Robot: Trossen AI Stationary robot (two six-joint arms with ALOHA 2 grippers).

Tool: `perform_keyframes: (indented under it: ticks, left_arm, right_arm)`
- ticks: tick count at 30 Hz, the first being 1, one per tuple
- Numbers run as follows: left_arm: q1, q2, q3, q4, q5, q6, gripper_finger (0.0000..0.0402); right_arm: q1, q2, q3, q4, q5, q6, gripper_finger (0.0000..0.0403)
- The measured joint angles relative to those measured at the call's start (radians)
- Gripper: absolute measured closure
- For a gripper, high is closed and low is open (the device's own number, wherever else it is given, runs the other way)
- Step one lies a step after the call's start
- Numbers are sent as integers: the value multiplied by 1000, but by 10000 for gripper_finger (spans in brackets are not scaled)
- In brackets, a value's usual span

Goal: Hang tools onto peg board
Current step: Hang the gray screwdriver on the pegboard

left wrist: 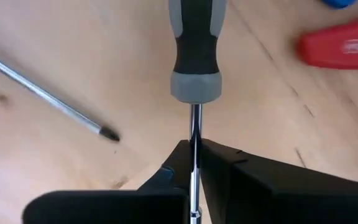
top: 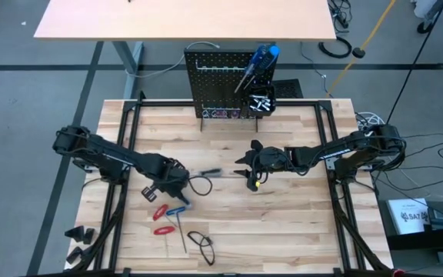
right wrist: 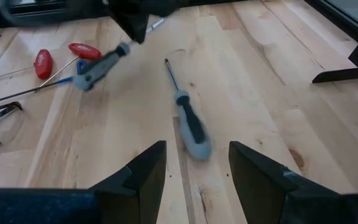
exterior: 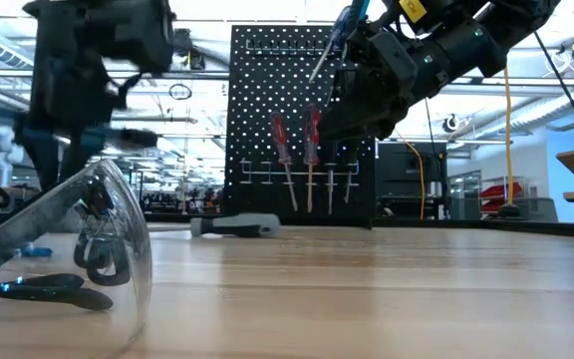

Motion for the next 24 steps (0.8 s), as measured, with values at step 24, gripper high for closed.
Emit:
perform_keyframes:
  ticks: [24]
  left_arm:
    - [239, -435, -123, 1076, 111, -234, 382]
  right_arm:
    - [-1, 0, 0, -31, 3, -5, 236]
